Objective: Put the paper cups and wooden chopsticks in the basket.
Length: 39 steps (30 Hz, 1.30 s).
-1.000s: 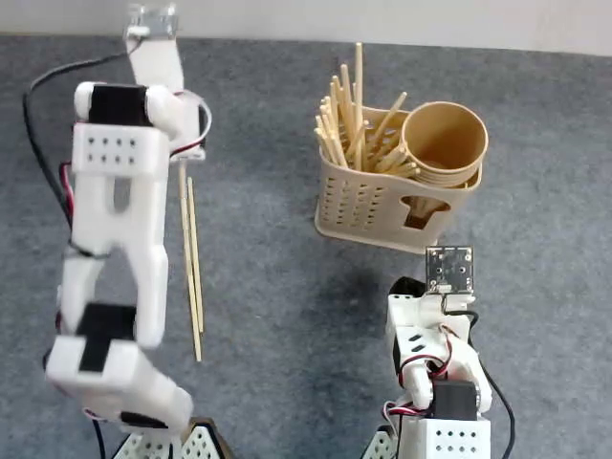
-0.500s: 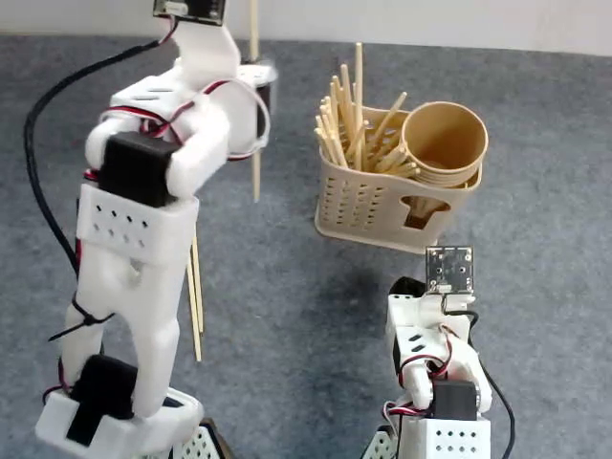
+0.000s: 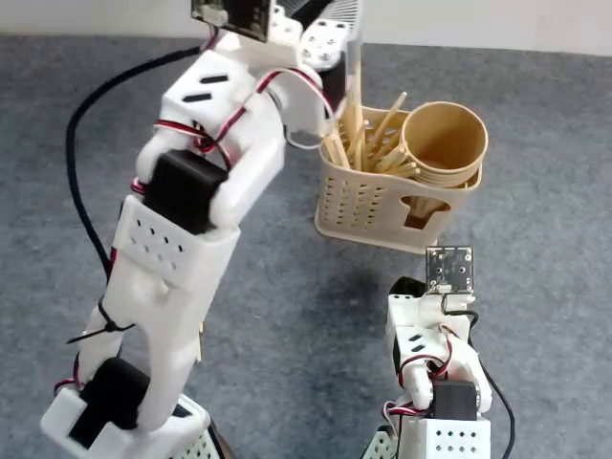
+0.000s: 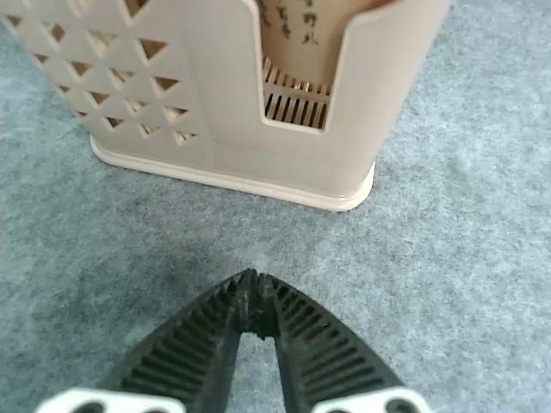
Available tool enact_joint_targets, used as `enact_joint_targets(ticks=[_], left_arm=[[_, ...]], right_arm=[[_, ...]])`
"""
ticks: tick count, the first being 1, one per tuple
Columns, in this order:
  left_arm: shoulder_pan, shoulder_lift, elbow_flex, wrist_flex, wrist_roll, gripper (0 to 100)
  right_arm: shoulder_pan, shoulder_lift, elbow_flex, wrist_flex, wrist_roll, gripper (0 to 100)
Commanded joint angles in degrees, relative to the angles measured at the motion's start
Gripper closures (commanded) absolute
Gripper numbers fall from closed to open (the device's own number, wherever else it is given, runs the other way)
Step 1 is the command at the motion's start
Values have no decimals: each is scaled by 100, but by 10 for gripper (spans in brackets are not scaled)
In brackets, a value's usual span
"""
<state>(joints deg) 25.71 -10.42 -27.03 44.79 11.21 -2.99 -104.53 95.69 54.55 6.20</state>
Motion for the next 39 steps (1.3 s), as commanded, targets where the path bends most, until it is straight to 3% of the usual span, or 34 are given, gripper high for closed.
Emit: enact_joint_targets(ticks=[1,8,15,22,28,39], left_arm=[[198,-189,66,-229,-62,995],[66,-198,1218,-264,-26,992],[-84,-242,1675,-237,-18,856],[-145,-479,1692,-220,-53,879],[-154,-1121,2114,404,-62,918],[-2299,-1763,3864,1222,-26,992]], right_arm=[[75,-92,884,-92,-18,993],[75,-92,884,-101,-18,993],[75,-92,884,-101,-18,993],[75,-92,884,-101,-18,993],[75,-92,884,-101,-18,993],[75,-92,884,-101,-18,993]])
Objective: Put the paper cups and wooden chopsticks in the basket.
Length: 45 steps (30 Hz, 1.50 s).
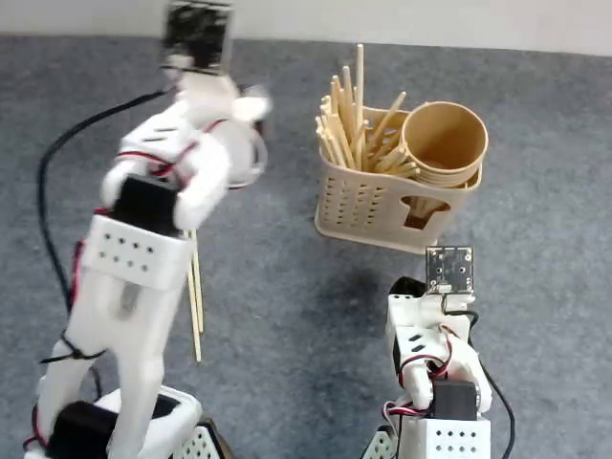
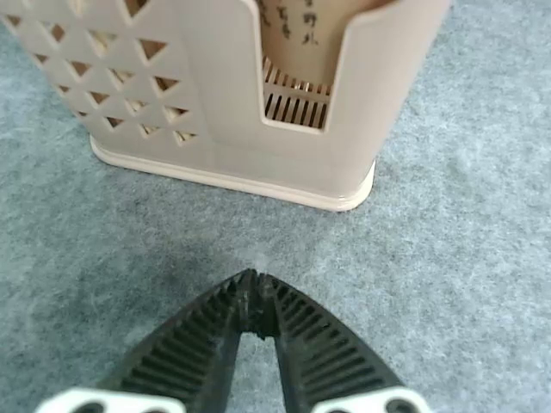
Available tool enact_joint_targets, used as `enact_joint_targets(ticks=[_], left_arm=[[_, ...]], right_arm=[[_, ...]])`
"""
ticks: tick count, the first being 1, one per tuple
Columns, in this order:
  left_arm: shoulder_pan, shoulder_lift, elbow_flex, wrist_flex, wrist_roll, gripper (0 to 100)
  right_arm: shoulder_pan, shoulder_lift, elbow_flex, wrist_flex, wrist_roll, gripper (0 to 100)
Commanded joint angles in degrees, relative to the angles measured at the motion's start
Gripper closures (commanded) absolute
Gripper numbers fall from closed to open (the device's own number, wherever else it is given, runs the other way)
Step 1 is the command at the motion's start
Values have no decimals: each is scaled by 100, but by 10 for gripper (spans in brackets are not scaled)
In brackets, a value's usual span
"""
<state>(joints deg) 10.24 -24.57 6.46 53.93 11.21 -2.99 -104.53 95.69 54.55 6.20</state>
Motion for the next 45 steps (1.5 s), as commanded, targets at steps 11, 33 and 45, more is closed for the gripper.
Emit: enact_joint_targets(ticks=[11,33,45], left_arm=[[-2009,-338,2853,580,-53,879],[-2026,3477,875,809,-53,895],[-2000,5121,-453,1442,-35,899]], right_arm=[[75,-92,884,-101,-18,993],[75,-92,884,-101,-18,993],[75,-92,884,-92,-18,993]])
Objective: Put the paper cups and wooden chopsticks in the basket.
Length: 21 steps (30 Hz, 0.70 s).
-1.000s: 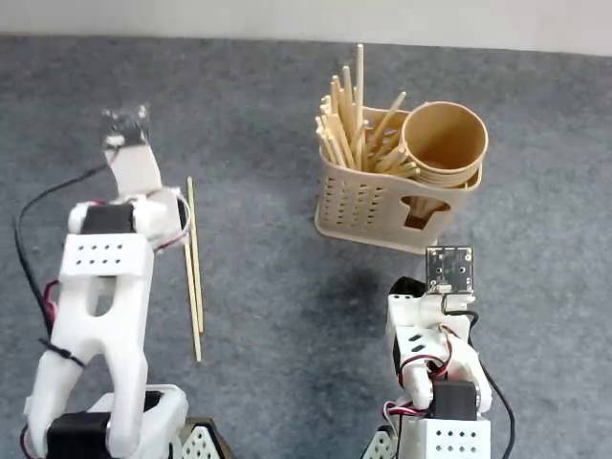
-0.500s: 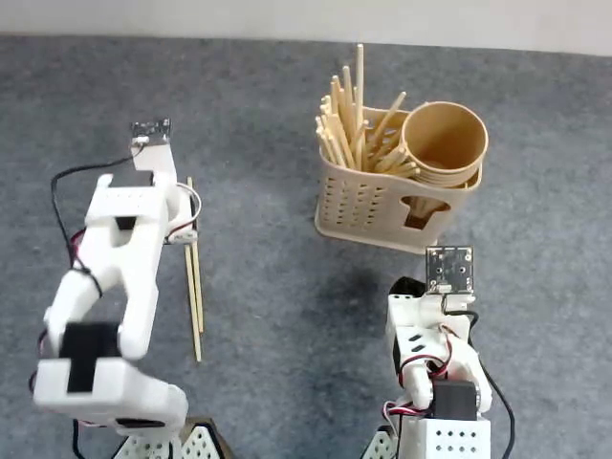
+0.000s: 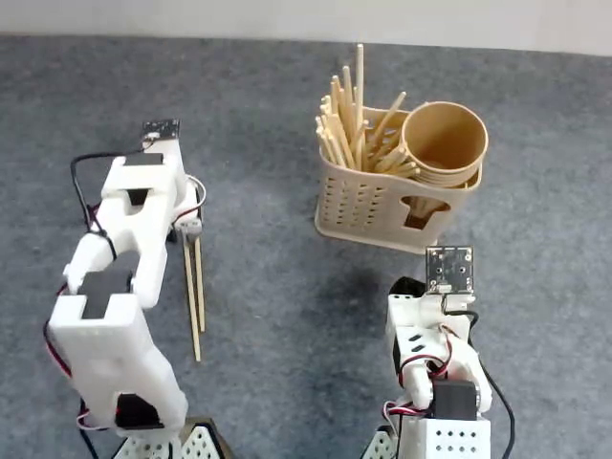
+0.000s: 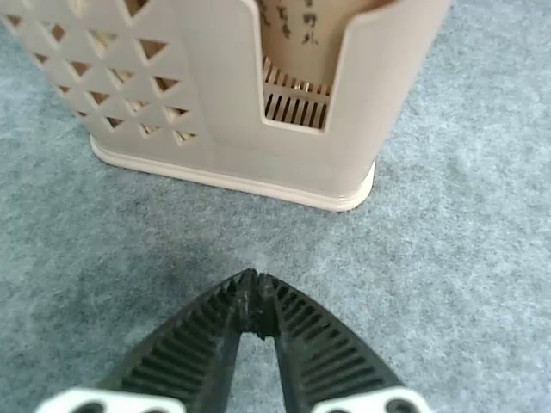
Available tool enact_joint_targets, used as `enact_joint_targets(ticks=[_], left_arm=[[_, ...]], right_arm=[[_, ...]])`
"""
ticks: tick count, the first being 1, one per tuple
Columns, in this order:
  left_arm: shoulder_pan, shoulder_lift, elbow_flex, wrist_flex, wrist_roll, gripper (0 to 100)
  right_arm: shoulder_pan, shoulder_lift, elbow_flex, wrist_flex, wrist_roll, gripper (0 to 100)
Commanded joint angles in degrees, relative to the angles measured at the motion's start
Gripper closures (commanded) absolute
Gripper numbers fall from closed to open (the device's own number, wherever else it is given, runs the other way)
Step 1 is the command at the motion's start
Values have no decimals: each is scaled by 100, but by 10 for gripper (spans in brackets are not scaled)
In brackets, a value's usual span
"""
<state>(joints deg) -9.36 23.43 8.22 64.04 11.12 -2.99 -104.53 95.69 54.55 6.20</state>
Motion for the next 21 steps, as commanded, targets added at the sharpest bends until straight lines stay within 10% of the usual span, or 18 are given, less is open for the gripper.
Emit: enact_joint_targets(ticks=[1,21], left_arm=[[4,374,-752,615,-26,899],[760,488,-1191,1538,1029,996]], right_arm=[[75,-92,884,-92,-18,993],[75,-92,884,-92,-18,993]])
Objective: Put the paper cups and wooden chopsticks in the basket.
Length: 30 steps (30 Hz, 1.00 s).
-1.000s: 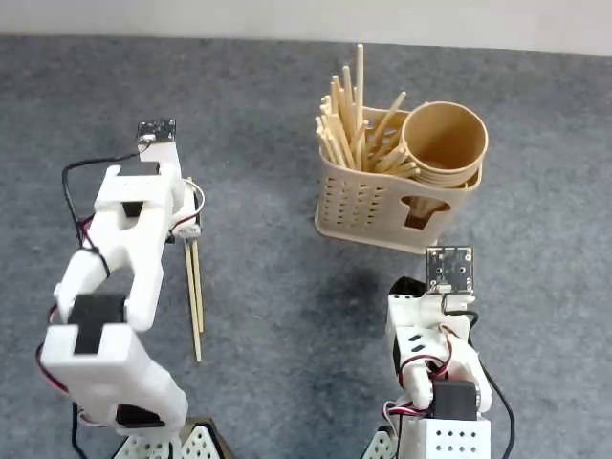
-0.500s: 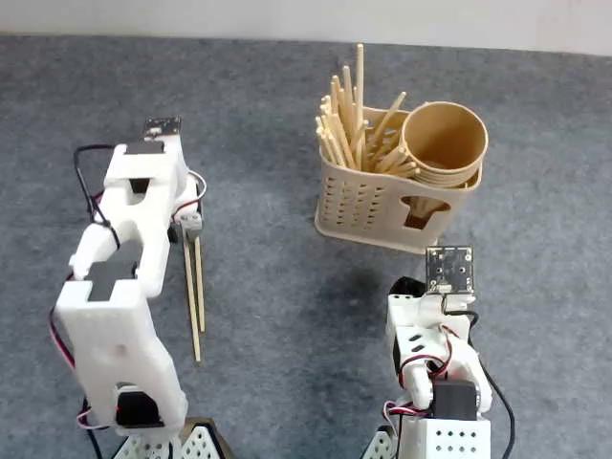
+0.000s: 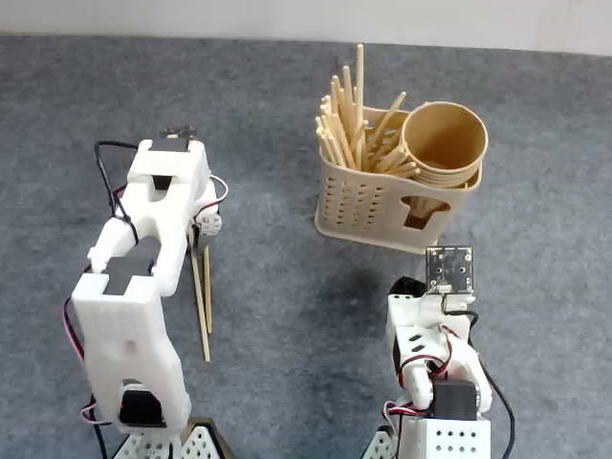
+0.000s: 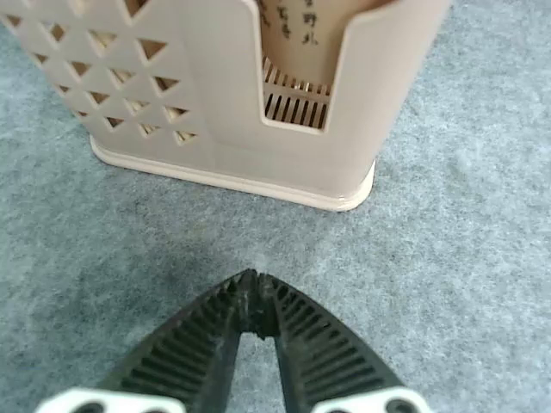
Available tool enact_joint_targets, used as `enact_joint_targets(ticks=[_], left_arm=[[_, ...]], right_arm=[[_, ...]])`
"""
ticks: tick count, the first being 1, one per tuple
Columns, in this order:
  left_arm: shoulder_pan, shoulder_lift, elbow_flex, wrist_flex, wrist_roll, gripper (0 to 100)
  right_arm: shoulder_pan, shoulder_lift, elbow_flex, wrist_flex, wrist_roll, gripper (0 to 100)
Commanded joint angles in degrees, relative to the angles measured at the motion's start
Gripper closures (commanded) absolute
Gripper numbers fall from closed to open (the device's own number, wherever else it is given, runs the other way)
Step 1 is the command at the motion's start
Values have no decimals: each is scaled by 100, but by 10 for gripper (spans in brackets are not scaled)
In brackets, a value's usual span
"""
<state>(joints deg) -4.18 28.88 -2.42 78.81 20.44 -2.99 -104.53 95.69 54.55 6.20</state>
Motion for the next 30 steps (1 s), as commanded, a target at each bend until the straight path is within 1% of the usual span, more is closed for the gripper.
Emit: enact_joint_targets(ticks=[1,3,6,9,11,17,23,27,30], left_arm=[[259,-66,-127,79,97,995],[259,-110,-136,97,105,995],[233,-374,-303,378,105,995],[259,-927,-400,791,105,995],[268,-1402,-400,905,105,995],[259,-2800,-338,914,70,995],[268,-3829,-391,897,70,995],[444,-4479,-382,457,70,995],[725,-4971,-347,-79,70,995]], right_arm=[[75,-92,884,-92,-18,993],[75,-92,884,-92,-18,993],[75,-92,884,-92,-18,993],[75,-92,884,-92,-18,993],[75,-92,884,-101,-18,993],[75,-92,884,-101,-18,993],[75,-92,884,-101,-18,993],[75,-92,884,-101,-18,993],[75,-92,884,-101,-18,993]])
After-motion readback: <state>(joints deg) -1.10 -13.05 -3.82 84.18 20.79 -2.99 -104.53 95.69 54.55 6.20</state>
